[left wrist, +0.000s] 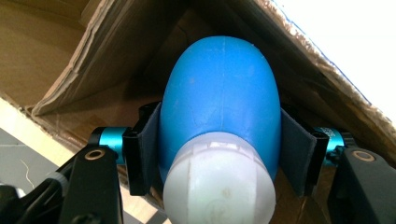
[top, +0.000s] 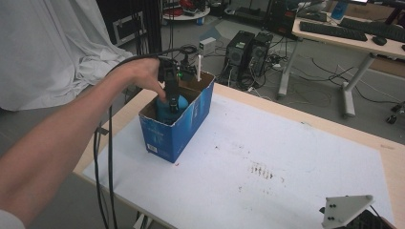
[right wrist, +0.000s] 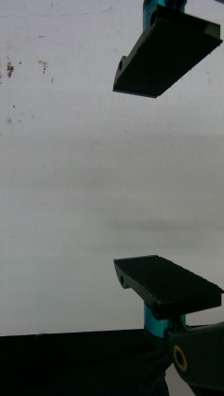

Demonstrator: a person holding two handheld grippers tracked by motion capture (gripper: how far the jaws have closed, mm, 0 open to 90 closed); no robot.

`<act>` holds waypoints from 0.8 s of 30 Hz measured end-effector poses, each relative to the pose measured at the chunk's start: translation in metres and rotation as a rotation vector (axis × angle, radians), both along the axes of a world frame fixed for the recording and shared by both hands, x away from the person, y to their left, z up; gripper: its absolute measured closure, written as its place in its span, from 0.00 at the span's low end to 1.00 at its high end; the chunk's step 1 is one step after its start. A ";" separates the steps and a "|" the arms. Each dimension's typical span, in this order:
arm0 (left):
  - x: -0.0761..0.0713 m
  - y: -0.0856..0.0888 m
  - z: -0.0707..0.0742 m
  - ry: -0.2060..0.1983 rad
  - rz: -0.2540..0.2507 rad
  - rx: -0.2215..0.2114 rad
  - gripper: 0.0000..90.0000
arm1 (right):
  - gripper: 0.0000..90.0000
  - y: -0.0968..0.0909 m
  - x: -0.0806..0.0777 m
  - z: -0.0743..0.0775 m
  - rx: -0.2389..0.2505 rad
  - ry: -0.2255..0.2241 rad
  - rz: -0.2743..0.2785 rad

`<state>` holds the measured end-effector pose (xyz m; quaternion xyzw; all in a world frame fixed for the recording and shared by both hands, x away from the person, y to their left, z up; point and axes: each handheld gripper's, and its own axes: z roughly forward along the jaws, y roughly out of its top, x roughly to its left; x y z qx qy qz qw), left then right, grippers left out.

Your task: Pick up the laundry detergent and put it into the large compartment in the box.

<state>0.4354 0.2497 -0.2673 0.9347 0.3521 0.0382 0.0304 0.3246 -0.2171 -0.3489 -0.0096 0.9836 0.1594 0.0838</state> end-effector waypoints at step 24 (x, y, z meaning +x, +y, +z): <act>-0.004 -0.003 -0.002 -0.015 -0.024 0.013 0.42 | 0.14 0.002 -0.002 -0.001 0.001 0.005 0.002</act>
